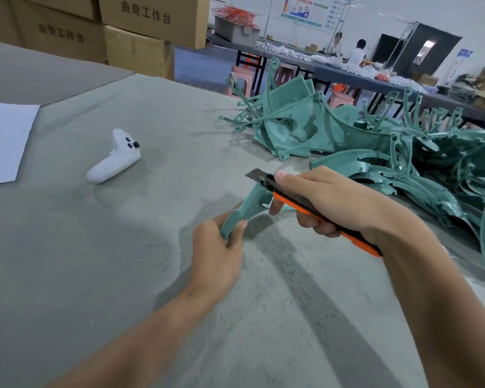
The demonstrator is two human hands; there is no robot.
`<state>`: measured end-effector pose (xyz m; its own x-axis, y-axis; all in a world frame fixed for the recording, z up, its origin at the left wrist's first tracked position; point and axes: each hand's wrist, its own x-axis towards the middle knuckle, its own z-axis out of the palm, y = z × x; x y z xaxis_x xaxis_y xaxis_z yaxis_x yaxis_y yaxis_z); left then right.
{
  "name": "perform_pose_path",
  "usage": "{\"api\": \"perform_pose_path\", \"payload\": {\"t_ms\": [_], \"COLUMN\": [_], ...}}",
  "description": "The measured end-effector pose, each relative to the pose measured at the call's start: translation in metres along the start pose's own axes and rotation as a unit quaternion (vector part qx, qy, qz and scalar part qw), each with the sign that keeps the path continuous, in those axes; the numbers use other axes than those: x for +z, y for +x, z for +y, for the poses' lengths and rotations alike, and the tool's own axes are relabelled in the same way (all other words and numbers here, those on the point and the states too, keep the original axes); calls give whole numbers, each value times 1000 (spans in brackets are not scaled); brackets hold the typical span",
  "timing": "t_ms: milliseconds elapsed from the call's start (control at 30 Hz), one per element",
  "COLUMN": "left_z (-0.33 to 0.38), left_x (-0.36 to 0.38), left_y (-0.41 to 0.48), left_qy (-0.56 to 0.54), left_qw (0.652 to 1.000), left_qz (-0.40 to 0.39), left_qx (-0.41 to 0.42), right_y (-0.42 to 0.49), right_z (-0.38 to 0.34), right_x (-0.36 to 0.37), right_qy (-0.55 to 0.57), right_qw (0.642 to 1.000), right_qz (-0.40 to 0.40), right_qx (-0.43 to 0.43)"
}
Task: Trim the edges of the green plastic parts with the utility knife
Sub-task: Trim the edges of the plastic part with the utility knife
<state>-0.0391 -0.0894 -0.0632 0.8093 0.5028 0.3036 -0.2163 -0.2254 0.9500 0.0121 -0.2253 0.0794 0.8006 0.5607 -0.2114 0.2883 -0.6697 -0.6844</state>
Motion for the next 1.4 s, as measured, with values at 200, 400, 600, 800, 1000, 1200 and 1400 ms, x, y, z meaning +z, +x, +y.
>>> {"api": "perform_pose_path", "payload": {"t_ms": [200, 400, 600, 800, 1000, 1200, 1400], "left_z": [-1, 0, 1, -3, 1, 3, 9], "left_x": [0, -1, -1, 1, 1, -5, -11], "left_y": [3, 2, 2, 5, 10, 18, 28], "left_qy": [26, 32, 25, 24, 47, -11, -329], "left_qw": [1000, 999, 999, 1000, 997, 992, 921], "left_qz": [6, 3, -1, 10, 44, 125, 96], "left_qx": [1, 16, 24, 5, 39, 10, -184], "right_y": [-4, 7, 2, -15, -12, -5, 2], "right_z": [2, 12, 9, 1, 23, 41, 84], "right_x": [-3, 7, 12, 14, 38, 61, 48], "right_qy": [112, 48, 44, 71, 10, 56, -14], "right_qw": [993, 996, 998, 992, 931, 889, 845], "right_qz": [-44, 72, 41, 19, 290, 402, 530], "right_qx": [-14, 36, 13, -106, -222, -211, -75]}}
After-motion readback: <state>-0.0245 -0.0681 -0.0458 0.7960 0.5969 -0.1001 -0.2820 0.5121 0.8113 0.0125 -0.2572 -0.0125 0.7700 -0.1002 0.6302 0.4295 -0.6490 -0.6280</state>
